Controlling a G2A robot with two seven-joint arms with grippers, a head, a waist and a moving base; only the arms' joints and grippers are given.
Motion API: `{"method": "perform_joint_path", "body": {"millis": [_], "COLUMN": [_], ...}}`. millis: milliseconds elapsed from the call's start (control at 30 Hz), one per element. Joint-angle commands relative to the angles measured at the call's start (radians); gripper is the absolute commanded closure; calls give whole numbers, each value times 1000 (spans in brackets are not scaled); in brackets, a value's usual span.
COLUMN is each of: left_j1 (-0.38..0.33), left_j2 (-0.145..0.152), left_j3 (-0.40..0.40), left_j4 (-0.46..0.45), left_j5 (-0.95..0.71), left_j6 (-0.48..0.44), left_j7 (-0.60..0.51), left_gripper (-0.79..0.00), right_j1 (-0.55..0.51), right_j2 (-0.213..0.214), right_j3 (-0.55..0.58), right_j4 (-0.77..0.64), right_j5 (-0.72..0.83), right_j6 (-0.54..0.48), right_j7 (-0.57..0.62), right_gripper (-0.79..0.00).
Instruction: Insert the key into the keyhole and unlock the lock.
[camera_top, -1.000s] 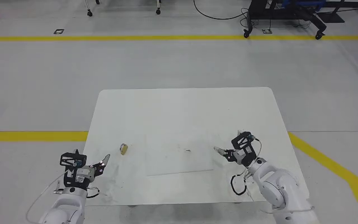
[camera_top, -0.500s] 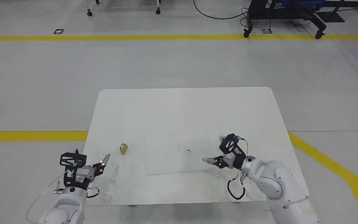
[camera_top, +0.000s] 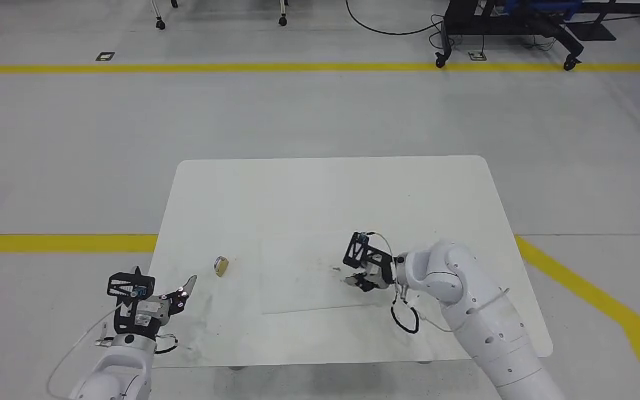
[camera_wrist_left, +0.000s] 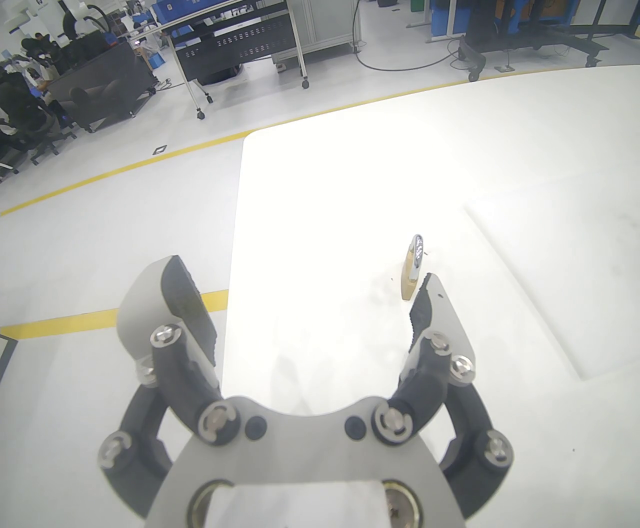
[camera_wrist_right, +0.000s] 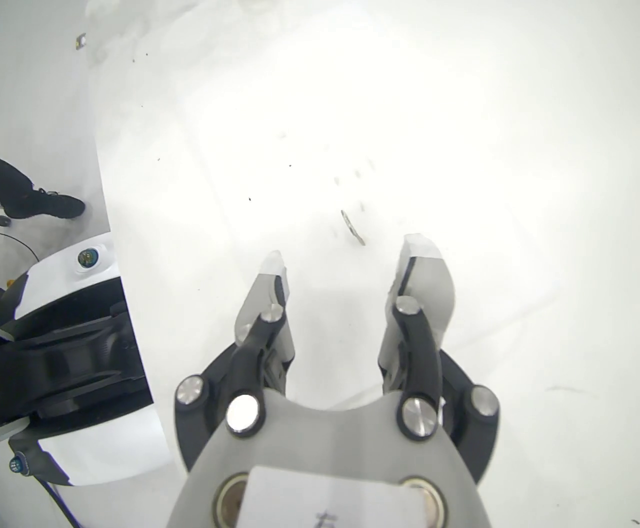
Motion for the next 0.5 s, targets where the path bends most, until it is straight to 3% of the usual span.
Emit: {"method": "perform_joint_path", "body": {"millis": [0, 200, 333, 467], "left_j1": [0, 0, 0, 0], "left_j2": [0, 0, 0, 0], "left_j3": [0, 0, 0, 0], "left_j4": [0, 0, 0, 0], "left_j5": [0, 0, 0, 0], "left_j6": [0, 0, 0, 0], "left_j7": [0, 0, 0, 0], "left_gripper": [-785, -785, -785, -785], "right_j1": [23, 79, 102, 124], "right_j2": [-4, -20, -29, -36], "right_j3": [-32, -119, -156, -185], "right_j4": [6, 13, 25, 40], "right_j5": [-10, -71, -108, -126], "right_j6": [1, 51, 89, 92], "right_j7": [22, 70, 54, 47], "right_gripper": [-280, -363, -372, -329]}}
